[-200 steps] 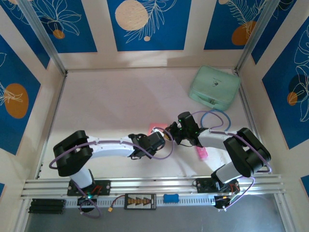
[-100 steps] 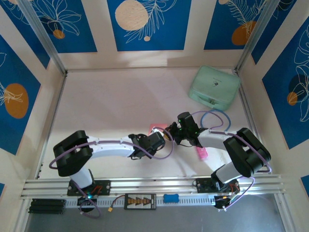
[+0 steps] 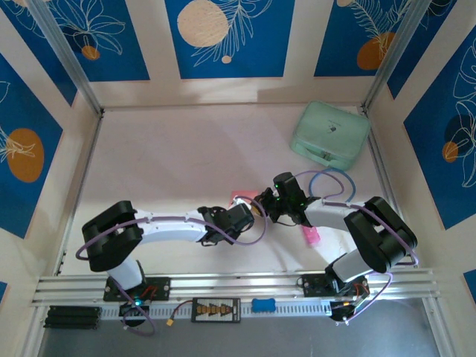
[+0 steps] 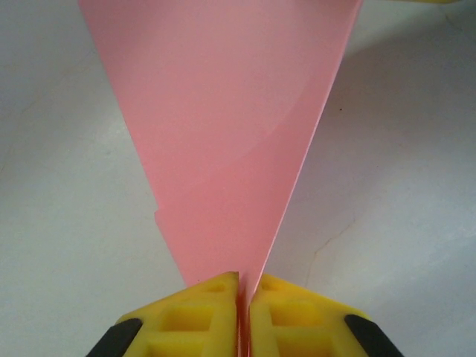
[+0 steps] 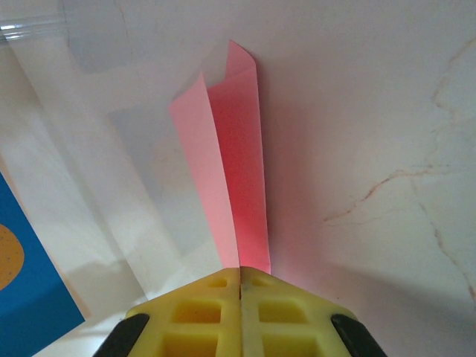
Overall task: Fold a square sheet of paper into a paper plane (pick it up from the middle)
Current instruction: Fold the wing for the fifth time at the center of the table.
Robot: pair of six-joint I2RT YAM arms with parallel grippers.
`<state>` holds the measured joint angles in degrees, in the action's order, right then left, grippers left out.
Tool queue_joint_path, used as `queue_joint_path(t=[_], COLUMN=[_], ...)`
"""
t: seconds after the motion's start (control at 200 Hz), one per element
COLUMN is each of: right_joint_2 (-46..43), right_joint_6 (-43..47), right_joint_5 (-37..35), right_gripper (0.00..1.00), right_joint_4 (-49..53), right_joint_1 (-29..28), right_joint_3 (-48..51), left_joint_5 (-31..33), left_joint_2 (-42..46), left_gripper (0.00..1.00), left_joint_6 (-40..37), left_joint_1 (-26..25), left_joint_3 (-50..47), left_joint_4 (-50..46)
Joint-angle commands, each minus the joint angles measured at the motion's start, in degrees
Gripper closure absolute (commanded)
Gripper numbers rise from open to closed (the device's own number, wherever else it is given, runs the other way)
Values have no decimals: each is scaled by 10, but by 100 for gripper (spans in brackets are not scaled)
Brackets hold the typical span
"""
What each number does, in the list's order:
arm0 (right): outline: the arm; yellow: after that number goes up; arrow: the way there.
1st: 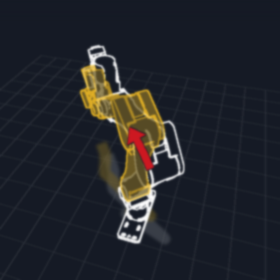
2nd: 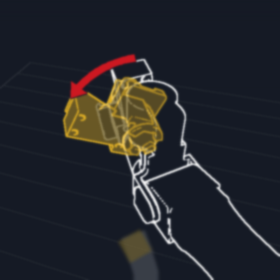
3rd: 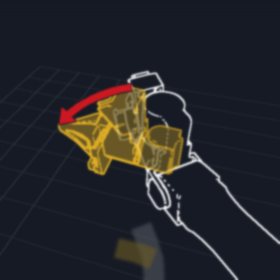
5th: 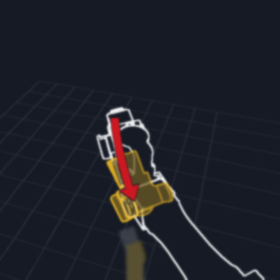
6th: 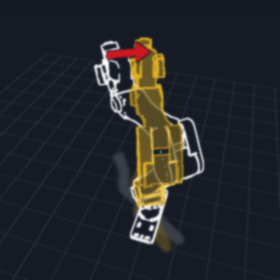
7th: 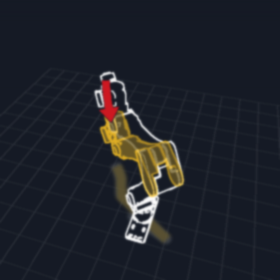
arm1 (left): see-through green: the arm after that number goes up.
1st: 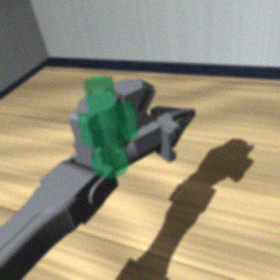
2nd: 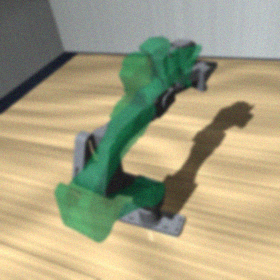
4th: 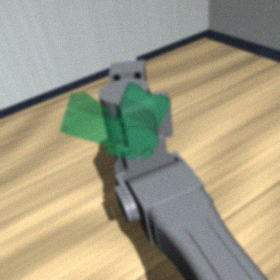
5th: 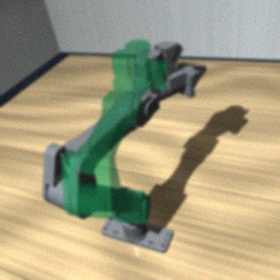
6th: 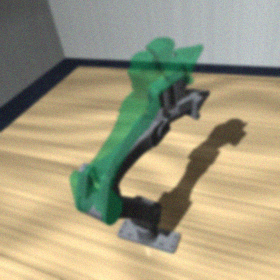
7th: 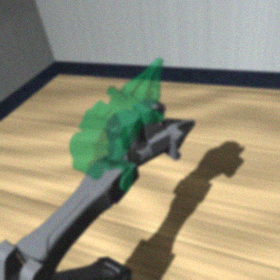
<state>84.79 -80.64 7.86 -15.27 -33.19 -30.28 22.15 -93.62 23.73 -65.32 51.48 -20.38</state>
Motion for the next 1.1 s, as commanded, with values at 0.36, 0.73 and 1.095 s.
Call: queue_joint_path(t=[0.36,0.73,1.095], right_joint_2=[-112,-234,-243], right_joint_6=[62,77,80], right_joint_5=[-48,-72,-63], right_gripper=[62,59,58], right_joint_4=[127,190,173], right_joint_1=[15,50,50], right_joint_3=[13,61,75], left_joint_5=[-23,-51,-98], left_joint_2=[5,8,88], left_gripper=[100,100,100], left_joint_6=[17,-12,-53], left_joint_1=[14,30,36], left_joint_3=[-32,-74,-219], left_joint_4=[31,113,325])
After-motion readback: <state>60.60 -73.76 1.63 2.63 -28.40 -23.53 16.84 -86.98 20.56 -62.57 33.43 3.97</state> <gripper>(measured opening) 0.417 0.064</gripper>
